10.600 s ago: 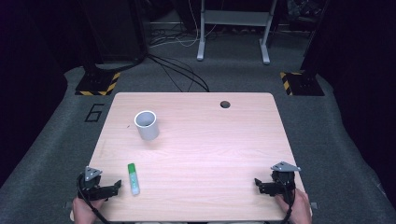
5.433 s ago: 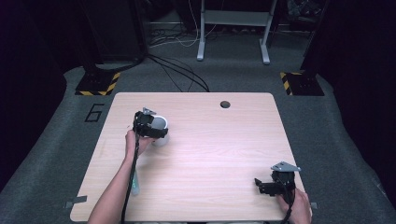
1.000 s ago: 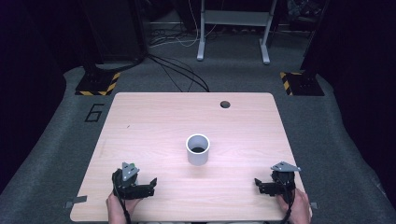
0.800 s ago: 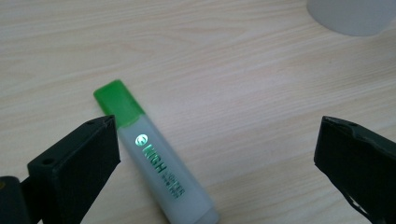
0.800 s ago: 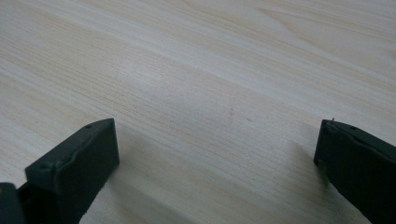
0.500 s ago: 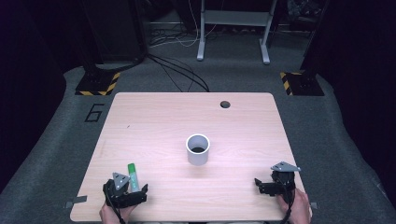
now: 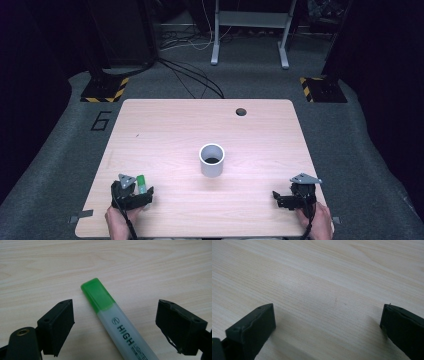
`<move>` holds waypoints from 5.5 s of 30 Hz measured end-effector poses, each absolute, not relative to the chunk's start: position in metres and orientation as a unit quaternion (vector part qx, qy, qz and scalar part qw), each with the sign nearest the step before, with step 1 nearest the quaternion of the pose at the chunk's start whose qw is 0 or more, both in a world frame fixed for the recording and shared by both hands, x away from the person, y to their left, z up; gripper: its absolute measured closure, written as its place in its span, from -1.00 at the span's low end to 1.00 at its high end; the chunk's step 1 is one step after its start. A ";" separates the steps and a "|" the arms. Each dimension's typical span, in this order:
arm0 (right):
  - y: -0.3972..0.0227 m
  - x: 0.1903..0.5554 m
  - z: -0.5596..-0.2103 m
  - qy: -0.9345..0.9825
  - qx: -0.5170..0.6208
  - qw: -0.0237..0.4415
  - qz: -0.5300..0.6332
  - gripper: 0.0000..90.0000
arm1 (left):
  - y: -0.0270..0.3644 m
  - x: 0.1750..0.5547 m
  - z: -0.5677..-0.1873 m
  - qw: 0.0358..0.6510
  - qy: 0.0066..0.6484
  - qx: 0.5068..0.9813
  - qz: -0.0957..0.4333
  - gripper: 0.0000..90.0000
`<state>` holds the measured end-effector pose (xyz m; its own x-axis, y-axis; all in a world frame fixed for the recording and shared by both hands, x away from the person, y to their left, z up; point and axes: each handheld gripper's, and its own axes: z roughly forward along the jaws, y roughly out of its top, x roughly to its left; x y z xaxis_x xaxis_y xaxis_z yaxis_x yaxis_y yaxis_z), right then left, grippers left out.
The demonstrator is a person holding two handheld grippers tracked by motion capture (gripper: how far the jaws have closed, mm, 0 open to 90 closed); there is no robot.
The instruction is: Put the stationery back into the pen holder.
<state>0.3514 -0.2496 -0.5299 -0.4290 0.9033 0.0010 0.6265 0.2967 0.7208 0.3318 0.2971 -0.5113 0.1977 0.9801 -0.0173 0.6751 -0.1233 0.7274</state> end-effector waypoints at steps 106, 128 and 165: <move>-0.249 0.352 -0.530 0.778 0.492 0.207 0.332 -1.00 | 0.268 0.377 -0.412 0.441 0.431 0.755 0.221 0.49; -0.249 0.352 -0.530 0.778 0.492 0.208 0.332 -1.00 | 0.239 0.393 -0.393 0.453 0.390 0.769 0.225 0.49; -0.250 0.352 -0.530 0.779 0.492 0.206 0.329 -1.00 | 0.169 0.420 -0.372 0.483 0.325 0.780 0.231 0.49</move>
<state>0.3516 -0.2496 -0.5296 -0.4310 0.9024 0.0025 0.6315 0.2996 0.7152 0.4202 0.1690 -0.3719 0.6818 0.7300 0.0474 0.2832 -0.3232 0.9030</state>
